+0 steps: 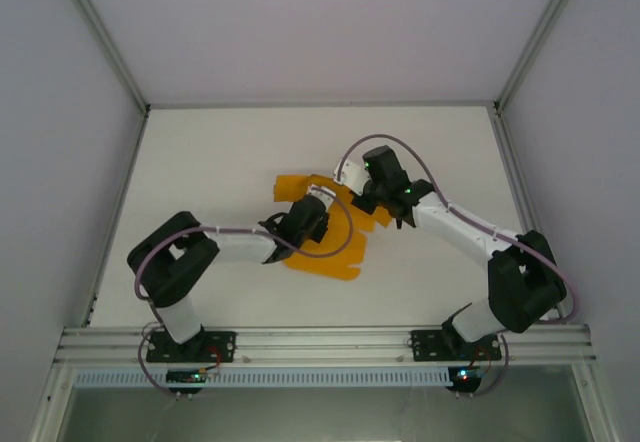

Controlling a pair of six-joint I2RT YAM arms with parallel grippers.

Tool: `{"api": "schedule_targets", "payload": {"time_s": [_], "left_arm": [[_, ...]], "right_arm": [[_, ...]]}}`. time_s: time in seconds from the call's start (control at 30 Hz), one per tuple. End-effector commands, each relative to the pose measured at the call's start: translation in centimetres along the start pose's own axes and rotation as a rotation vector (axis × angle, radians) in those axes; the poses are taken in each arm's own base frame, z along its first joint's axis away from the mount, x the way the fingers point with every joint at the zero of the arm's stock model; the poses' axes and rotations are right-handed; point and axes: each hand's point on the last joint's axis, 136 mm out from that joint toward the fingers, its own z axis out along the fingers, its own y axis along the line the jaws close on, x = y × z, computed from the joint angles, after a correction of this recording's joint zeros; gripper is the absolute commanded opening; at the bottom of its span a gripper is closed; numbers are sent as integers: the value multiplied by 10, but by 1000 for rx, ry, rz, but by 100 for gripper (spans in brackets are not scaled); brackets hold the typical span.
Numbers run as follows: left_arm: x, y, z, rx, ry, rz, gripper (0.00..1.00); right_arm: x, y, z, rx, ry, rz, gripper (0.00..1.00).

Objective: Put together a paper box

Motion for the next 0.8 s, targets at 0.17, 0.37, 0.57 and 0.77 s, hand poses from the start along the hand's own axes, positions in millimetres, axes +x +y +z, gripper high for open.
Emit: {"api": "schedule_targets", "payload": {"time_s": [0.17, 0.37, 0.57, 0.77], "left_arm": [[-19, -15, -29, 117, -71, -69, 62], [-20, 17, -78, 152, -78, -216, 100], [-22, 95, -126, 17, -102, -461, 100], [-13, 168, -147, -144, -74, -665, 100]], "right_arm": [[-8, -6, -1, 25, -55, -31, 0], [-3, -16, 1, 94, -24, -103, 0], [-11, -23, 2, 200, -24, -247, 0], [-31, -11, 8, 418, -38, -539, 0]]}}
